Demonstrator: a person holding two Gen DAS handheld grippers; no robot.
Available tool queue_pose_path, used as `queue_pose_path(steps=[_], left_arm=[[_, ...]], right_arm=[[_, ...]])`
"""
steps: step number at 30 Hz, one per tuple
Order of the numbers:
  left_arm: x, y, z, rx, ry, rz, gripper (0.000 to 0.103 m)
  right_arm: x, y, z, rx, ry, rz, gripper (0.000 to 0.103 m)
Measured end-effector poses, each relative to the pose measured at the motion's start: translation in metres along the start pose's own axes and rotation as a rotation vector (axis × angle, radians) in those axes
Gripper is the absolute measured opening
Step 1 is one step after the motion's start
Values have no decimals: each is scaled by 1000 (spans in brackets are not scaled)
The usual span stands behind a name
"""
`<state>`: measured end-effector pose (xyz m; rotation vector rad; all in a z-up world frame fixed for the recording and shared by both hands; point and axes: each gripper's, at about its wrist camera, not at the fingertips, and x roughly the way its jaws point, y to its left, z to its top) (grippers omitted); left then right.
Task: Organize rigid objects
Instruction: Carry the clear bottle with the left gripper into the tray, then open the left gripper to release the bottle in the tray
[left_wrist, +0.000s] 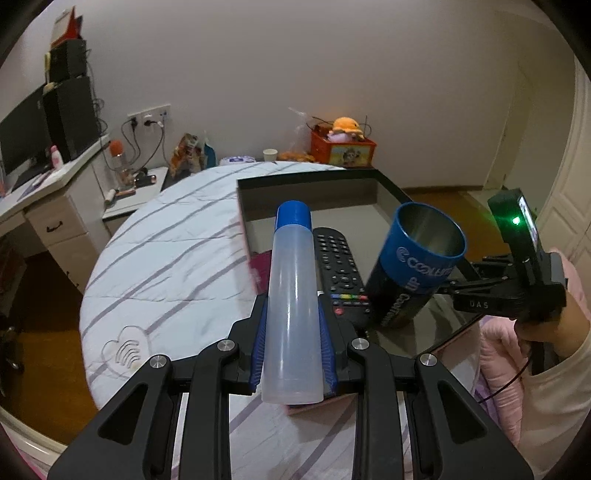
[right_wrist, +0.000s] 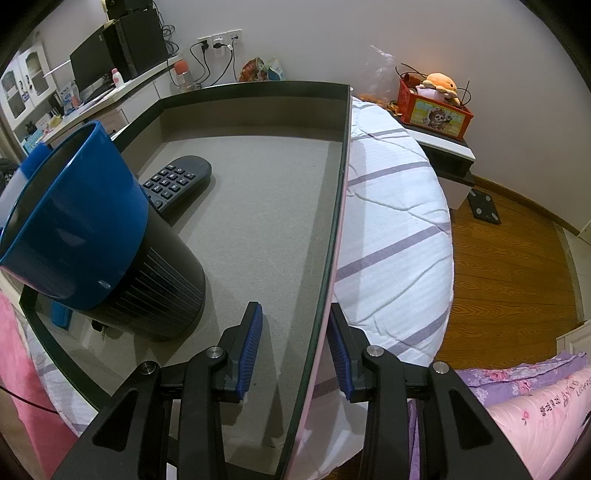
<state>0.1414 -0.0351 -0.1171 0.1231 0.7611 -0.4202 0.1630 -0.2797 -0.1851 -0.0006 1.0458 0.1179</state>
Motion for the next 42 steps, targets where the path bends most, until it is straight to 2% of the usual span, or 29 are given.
queue_pose_path(steps=[3,16,31,36,37,39,40,41,42], left_arm=[[11,-8,3,9,17,-13,26],[61,-25,6,37,105,17,26],[91,-37,16,43,121,-28,26],[86,-36,17,40,111,-31,27],[83,-34,17,37,102,-36,29],[73,-30,17,17,84,-37,44],[68,-28,17,8,67,-37,61],[60,-26,17,0,42,-34,72],[51,-23,18,-6,19,-29,73]], right_arm=[[0,0,0,-1,0,4,37],[0,-1,-1,-11,-2,13,37],[1,0,0,-21,2,13,38],[1,0,0,-20,3,13,38],[1,0,0,-20,3,13,38],[1,0,1,-21,3,10,38],[1,1,1,-21,4,8,38],[1,1,0,-21,4,7,38],[1,1,0,-22,5,5,38]])
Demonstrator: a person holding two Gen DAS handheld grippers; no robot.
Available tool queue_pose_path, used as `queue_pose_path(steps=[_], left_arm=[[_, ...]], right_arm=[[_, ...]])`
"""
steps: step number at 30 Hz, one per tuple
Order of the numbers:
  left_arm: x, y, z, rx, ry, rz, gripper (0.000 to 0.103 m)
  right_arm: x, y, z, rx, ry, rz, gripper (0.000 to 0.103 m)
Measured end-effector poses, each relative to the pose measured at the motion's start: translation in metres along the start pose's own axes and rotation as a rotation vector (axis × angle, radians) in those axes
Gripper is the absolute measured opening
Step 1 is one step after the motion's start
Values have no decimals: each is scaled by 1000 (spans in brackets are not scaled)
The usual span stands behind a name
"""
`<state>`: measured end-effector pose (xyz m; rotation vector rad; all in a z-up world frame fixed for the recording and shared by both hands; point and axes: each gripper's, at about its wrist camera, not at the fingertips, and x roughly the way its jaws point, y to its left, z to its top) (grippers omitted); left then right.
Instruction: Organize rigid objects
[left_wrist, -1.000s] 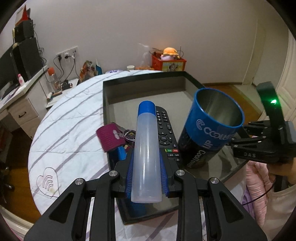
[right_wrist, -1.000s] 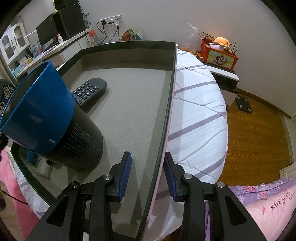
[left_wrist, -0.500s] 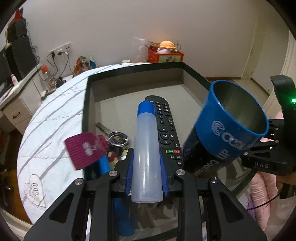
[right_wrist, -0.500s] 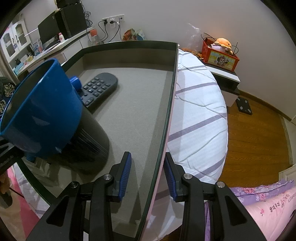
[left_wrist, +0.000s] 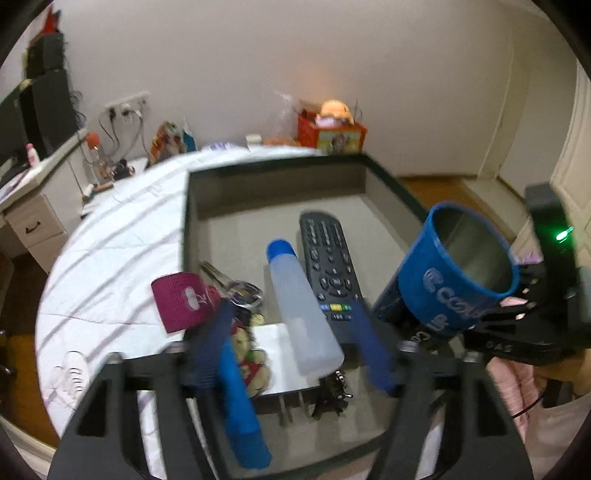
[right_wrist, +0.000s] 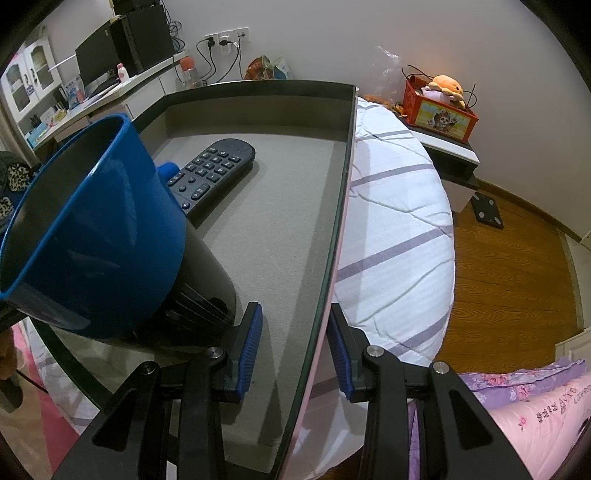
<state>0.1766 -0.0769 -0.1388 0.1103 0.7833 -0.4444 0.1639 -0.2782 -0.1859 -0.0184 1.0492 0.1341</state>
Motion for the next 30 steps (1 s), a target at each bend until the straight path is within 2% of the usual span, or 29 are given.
queue_pose_path(steps=[3,5,7,8,11,14,18,22,27,29,30], left_arm=[[-25,10,0,-24,-53,9,75],[-36,19,-2,-35,-68,85,87],[-39,30,-7,-48,-56,171,89],[-39,36,-10,-55,-47,189,89],[-30,51,-19,-94,15,194,89],[-24,54,-29,-85,44,210,89],[-17,48,-37,-66,71,190,87],[-10,48,-40,-66,107,180,59],[-1,51,-43,-95,129,112,44],[0,49,-41,-103,123,71,27],[1,48,-41,-104,116,54,23]], right_arm=[[0,0,-1,0,2,-2,38],[0,1,0,0,3,-4,38],[0,1,0,2,4,-7,38],[0,1,0,0,5,-9,38],[0,1,-1,4,5,-11,38],[-1,1,-1,4,6,-16,38],[-1,2,-1,5,9,-21,38],[-2,3,-1,5,10,-28,38],[-2,3,-1,9,9,-28,38],[-2,4,-1,6,7,-32,38],[-2,5,-2,4,7,-33,38]])
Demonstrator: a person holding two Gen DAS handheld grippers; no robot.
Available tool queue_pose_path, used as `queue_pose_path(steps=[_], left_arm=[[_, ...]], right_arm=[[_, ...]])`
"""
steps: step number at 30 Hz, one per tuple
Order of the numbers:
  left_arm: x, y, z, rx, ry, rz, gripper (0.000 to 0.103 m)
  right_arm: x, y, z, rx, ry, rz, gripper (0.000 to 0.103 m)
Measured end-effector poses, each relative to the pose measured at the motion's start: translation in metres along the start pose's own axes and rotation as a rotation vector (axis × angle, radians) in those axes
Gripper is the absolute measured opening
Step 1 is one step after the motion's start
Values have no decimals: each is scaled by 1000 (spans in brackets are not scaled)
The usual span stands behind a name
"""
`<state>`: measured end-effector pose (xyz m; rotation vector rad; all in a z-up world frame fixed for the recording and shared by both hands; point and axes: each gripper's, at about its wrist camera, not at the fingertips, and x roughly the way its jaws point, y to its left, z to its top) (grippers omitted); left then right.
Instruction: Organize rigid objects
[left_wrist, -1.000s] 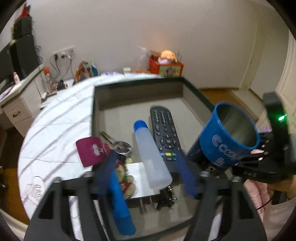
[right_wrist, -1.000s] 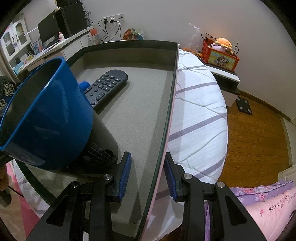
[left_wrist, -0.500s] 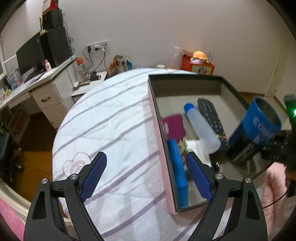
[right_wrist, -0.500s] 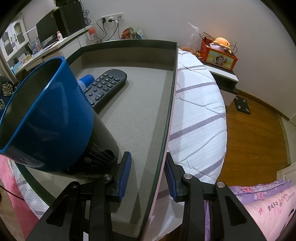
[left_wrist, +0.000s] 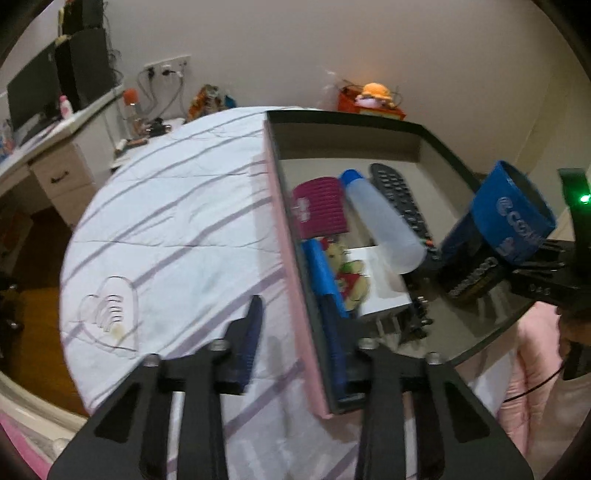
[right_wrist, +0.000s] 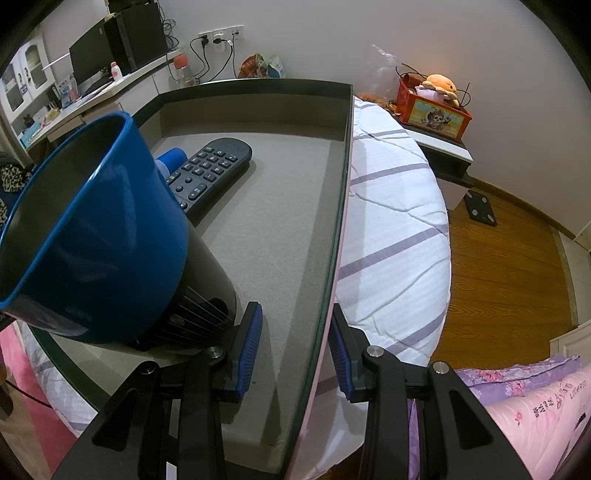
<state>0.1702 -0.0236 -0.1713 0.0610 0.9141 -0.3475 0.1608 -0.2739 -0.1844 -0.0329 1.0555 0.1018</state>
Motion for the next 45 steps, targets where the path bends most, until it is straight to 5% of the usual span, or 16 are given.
queue_pose_path(steps=[4,27,45], left_arm=[[-1,-4,-3,12,-9,2,14],[-19,57,-20,-90,-26,32,15],[-20,59,-20,-94,-32,59,18]], right_arm=[[-1,2,-1,-6,-4,-3,38],[8,62,15,-106,13,10,38],[12,53,14,-83,-3,52,38]])
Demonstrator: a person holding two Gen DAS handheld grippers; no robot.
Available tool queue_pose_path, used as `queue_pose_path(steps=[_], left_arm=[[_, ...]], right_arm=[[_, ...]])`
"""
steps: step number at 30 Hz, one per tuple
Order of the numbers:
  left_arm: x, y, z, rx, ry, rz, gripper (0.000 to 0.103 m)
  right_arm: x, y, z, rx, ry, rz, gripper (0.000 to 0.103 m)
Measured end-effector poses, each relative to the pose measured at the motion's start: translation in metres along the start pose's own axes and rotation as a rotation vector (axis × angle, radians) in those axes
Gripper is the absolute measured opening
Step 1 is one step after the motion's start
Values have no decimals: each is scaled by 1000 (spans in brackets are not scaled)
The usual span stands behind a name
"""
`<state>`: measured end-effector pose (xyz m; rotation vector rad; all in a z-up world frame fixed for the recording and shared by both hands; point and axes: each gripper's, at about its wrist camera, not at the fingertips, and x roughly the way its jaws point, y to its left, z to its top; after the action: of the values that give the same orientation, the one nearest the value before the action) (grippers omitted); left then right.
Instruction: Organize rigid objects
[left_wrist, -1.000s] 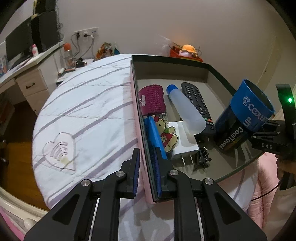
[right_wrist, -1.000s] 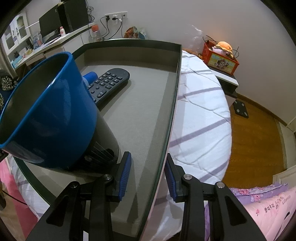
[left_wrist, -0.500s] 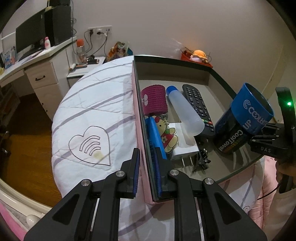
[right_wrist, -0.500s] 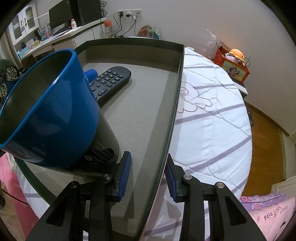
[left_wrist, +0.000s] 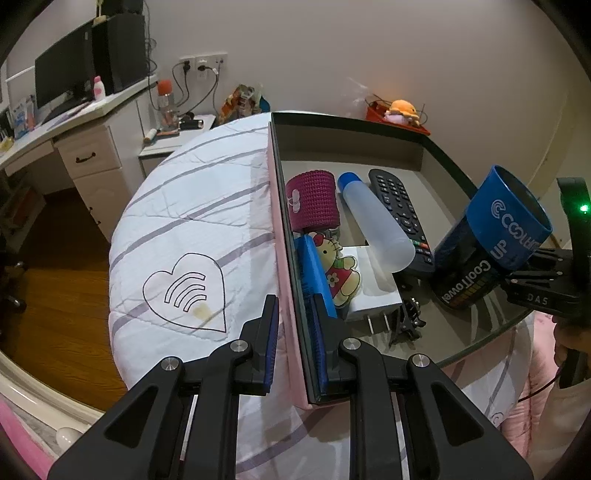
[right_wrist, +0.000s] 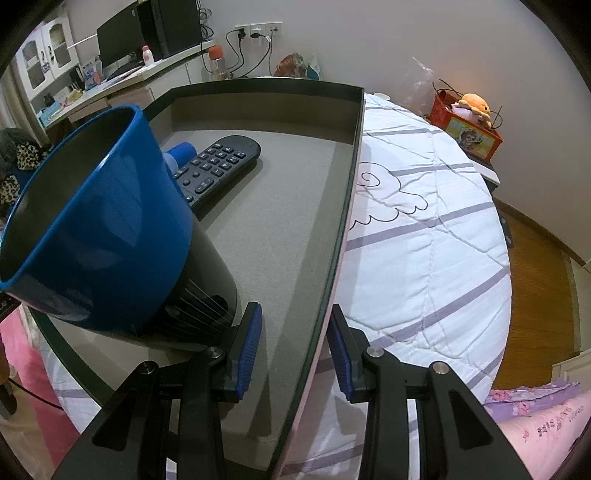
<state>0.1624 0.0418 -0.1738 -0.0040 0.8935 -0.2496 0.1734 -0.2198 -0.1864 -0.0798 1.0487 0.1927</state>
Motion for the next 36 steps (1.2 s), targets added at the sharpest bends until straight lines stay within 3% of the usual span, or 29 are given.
queue_pose_path(steps=[3,11,20,21,24,29,33,36], left_arm=[[0,0,0,0,-1,18,22],[-2,7,0,-13,-14,90,54],[-13,8,0,-21,-46,117,76],[-16,9,0,-24,-55,125,78],[-26,9,0,-27,-76,136,80],[-47,7,-2,-23,-122,153,89],[-67,2,-4,-15,-166,171,98],[-84,-2,-7,-13,-206,172,100]], right_arm=[[1,0,0,3,-7,6,38],[1,-3,-2,21,-17,34,38],[-8,-5,-4,24,-42,7,38],[-11,-5,-4,24,-48,3,41],[-22,-5,-6,24,-79,-2,61],[-46,-4,-10,36,-138,-15,62],[-68,-1,-15,43,-201,-18,80],[-85,6,-21,36,-255,-3,80]])
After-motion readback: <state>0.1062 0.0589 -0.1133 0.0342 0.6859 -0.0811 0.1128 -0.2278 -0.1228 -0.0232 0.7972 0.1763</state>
